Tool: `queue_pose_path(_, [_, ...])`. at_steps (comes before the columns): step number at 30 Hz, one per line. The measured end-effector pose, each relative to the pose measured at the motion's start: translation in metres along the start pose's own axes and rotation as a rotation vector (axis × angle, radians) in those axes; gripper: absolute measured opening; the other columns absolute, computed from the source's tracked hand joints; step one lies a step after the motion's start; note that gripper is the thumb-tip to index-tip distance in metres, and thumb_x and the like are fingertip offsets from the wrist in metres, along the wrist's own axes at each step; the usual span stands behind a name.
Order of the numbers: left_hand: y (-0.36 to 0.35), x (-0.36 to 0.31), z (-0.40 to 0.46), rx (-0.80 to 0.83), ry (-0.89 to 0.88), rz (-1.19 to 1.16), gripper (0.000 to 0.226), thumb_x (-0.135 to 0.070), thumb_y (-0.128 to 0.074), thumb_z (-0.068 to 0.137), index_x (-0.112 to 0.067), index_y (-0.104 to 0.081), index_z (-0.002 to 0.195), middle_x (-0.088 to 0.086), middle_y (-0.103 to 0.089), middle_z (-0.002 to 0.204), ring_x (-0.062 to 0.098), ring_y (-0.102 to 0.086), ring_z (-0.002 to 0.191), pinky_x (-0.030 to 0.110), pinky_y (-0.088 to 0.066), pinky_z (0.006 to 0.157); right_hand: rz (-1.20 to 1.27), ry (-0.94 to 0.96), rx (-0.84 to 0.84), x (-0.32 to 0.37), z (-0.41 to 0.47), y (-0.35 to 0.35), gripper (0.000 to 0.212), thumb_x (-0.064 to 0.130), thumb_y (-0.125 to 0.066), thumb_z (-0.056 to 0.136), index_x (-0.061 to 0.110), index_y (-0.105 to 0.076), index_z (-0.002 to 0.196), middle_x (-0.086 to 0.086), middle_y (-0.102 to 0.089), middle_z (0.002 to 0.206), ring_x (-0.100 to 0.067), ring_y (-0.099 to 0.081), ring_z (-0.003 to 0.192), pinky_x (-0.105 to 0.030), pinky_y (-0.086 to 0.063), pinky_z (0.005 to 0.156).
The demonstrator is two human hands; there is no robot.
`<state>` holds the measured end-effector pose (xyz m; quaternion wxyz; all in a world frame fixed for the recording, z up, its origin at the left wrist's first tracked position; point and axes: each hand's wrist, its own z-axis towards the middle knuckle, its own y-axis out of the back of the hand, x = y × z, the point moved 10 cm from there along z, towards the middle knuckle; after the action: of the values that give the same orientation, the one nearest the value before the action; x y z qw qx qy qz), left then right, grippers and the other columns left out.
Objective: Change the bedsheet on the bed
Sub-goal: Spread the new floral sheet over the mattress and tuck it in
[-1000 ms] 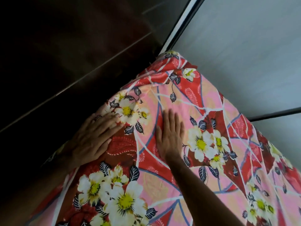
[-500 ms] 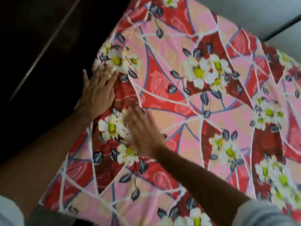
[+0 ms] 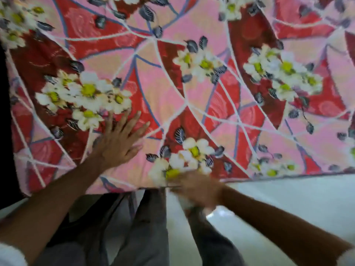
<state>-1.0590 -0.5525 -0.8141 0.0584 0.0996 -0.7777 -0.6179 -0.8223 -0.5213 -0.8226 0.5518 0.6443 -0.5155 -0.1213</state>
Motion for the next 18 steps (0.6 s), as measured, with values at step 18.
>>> queue_pose_path(18, [0.073,-0.467,0.110,0.207,-0.788,0.122,0.051,-0.024,-0.070,0.081,-0.022,-0.059,0.131,0.006,-0.055,0.142,0.027,-0.054,0.125,0.049,-0.049,0.098,0.351,-1.033,-0.179,-0.021,-0.435,-0.097,0.037,0.023,-0.069,0.076,0.019,-0.066,0.112,-0.009,-0.061,0.133,-0.032,-0.063,0.111,-0.043,-0.052,0.090])
